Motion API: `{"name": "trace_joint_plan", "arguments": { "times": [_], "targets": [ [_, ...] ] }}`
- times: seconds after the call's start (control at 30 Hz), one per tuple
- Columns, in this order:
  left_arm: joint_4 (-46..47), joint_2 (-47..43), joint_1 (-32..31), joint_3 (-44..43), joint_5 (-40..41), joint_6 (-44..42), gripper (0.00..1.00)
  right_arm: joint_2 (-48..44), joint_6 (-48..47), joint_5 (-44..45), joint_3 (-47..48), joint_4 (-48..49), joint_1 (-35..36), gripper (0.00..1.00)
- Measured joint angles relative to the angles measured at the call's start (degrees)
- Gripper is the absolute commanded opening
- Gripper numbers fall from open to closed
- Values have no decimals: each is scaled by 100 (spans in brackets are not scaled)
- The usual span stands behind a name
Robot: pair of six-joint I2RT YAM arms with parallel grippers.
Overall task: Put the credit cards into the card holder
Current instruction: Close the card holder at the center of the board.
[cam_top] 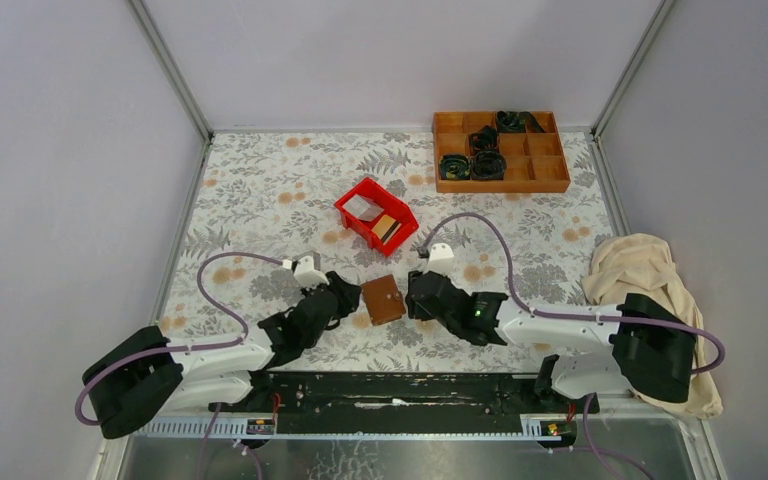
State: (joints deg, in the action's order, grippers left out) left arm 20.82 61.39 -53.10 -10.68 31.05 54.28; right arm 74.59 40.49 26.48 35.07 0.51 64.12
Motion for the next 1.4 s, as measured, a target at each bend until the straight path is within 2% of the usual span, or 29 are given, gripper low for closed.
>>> {"name": "trace_joint_plan", "arguments": {
  "times": [0.33, 0.9, 1.3, 1.4],
  "targets": [
    [61, 369, -92, 22, -20, 267, 41, 1058, -623, -2, 1196, -332, 2, 45],
    [455, 848, -122, 24, -168, 310, 40, 2039, -874, 17, 2048, -896, 2, 44],
    [691, 1150, -125, 24, -258, 310, 38, 2208, -868, 109, 2111, -1156, 2, 27],
    [787, 1231, -125, 24, -260, 317, 38, 2210, -866, 109, 2111, -1185, 2, 26]
  ]
}}
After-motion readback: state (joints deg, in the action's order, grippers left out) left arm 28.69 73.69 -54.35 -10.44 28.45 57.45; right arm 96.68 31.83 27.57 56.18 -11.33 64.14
